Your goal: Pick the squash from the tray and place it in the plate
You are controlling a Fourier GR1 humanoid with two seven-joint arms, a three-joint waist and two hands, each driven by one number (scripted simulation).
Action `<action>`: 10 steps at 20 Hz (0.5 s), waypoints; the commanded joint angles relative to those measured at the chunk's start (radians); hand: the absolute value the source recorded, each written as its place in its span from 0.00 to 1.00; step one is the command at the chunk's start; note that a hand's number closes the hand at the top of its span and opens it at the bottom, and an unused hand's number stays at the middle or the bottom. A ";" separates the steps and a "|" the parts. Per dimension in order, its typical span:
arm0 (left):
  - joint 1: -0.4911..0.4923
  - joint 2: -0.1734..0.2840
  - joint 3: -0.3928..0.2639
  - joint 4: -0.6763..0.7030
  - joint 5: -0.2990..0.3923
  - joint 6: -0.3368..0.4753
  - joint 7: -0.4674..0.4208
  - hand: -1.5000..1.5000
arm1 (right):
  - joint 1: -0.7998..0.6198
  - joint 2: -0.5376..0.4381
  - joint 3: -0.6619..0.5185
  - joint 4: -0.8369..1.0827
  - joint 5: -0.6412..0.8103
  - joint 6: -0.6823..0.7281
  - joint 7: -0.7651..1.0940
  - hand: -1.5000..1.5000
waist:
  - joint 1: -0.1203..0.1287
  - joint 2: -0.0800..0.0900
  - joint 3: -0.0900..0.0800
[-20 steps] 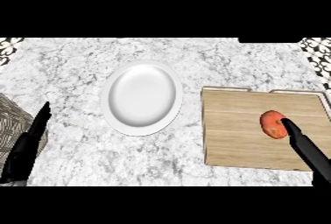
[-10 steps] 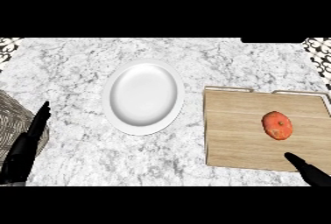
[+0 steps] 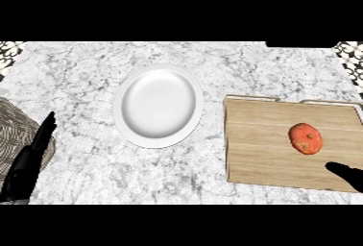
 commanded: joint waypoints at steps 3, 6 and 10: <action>-0.018 -0.007 0.023 0.025 -0.013 -0.028 0.007 0.50 | -0.124 -0.049 0.012 0.157 -0.073 0.180 0.063 0.00 | -0.001 0.000 0.002; -0.030 0.003 0.048 0.025 0.002 -0.050 0.006 0.50 | -0.135 -0.074 0.057 0.210 -0.070 0.263 0.072 0.00 | 0.001 0.000 0.002; -0.003 -0.048 0.033 0.005 -0.039 -0.036 0.004 0.50 | -0.215 0.001 0.074 0.357 -0.067 0.327 0.002 0.00 | 0.001 -0.001 0.002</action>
